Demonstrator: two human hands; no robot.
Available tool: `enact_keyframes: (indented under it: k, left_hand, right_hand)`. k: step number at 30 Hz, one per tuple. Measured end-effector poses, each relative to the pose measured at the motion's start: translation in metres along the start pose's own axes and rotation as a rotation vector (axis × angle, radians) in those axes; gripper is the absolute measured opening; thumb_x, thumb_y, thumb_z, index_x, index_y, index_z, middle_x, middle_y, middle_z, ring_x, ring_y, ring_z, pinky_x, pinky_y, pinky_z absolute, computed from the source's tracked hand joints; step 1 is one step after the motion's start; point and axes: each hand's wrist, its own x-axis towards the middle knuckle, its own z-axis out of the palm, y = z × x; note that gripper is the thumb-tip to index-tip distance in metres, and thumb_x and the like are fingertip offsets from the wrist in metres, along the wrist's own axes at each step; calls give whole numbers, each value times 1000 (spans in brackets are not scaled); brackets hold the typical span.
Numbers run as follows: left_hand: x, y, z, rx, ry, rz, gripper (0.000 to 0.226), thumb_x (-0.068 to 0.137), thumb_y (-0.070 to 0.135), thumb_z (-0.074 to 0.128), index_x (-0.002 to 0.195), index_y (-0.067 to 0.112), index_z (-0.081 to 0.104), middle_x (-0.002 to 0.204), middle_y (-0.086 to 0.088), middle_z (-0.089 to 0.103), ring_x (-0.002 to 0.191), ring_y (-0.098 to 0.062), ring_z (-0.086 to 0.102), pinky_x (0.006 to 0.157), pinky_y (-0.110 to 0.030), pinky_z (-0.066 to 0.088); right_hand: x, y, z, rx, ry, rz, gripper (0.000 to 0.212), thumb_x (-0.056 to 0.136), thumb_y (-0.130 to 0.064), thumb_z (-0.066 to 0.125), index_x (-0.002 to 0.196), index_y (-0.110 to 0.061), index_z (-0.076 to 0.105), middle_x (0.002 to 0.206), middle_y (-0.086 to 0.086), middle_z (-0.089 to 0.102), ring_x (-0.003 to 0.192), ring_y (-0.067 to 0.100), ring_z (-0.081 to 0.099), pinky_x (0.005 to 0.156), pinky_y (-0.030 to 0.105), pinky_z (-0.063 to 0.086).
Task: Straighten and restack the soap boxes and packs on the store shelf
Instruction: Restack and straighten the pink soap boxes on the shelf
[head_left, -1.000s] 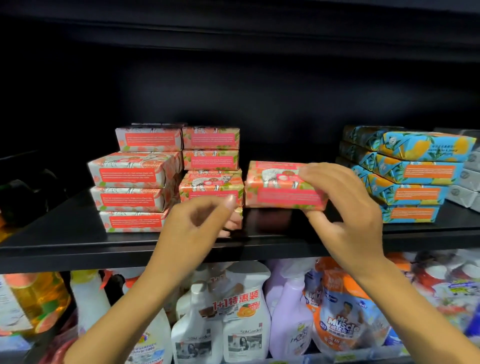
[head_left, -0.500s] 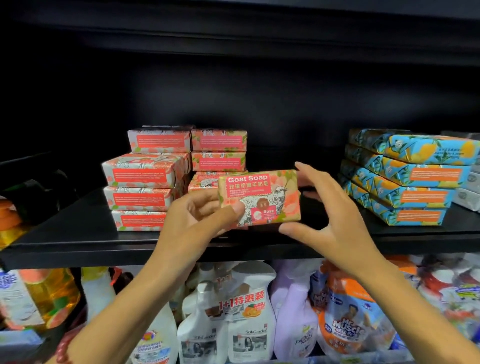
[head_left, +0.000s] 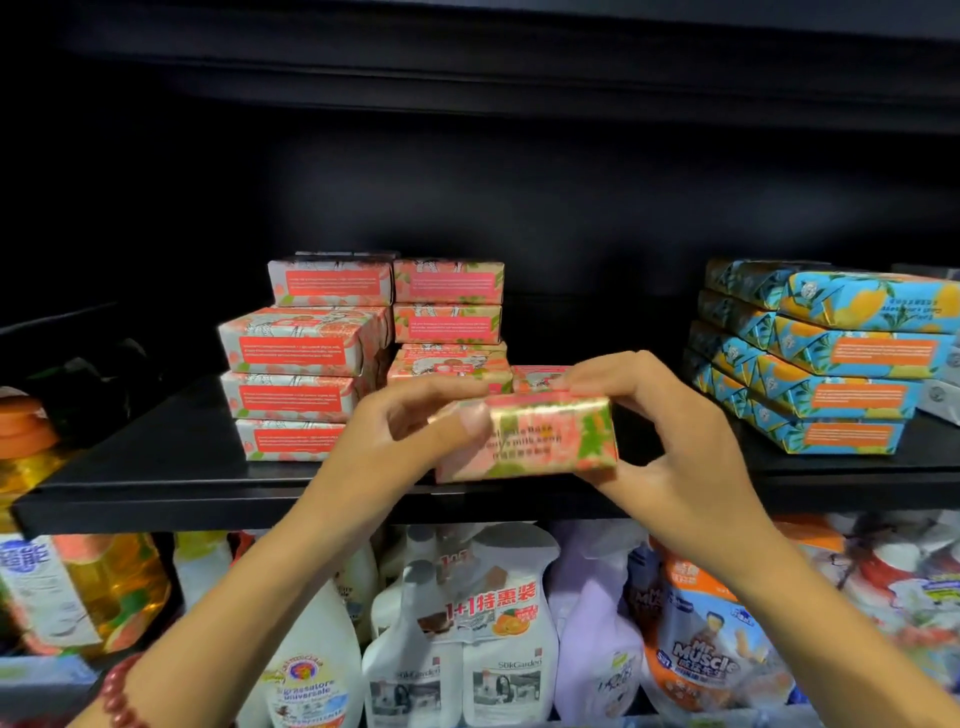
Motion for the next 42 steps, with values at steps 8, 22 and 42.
enact_keyframes:
  k: [8, 22, 42]
  left_hand:
    - [-8, 3, -2, 226, 123, 209, 55, 49, 40, 82, 100, 29, 64, 101, 12, 70, 95, -6, 67, 75, -18, 54]
    - [-5, -1, -1, 714, 140, 663, 55, 72, 34, 73, 120, 17, 52, 127, 6, 53, 123, -11, 50, 99, -35, 46]
    - [0, 25, -12, 603, 295, 370, 66, 52, 59, 82, 109, 36, 58, 106, 24, 59, 101, 9, 56, 74, -7, 47]
  right_hand:
    - [3, 11, -3, -63, -107, 228, 71, 72, -22, 79, 132, -22, 41, 128, -6, 52, 117, 1, 50, 97, 17, 42]
    - [18, 5, 2, 434, -109, 417, 42, 66, -24, 81, 101, -17, 59, 96, -5, 70, 91, 11, 67, 72, 19, 51]
    - [-3, 16, 7, -19, 114, 145, 46, 78, -16, 68, 122, -16, 54, 125, -6, 52, 122, 10, 48, 99, 22, 40]
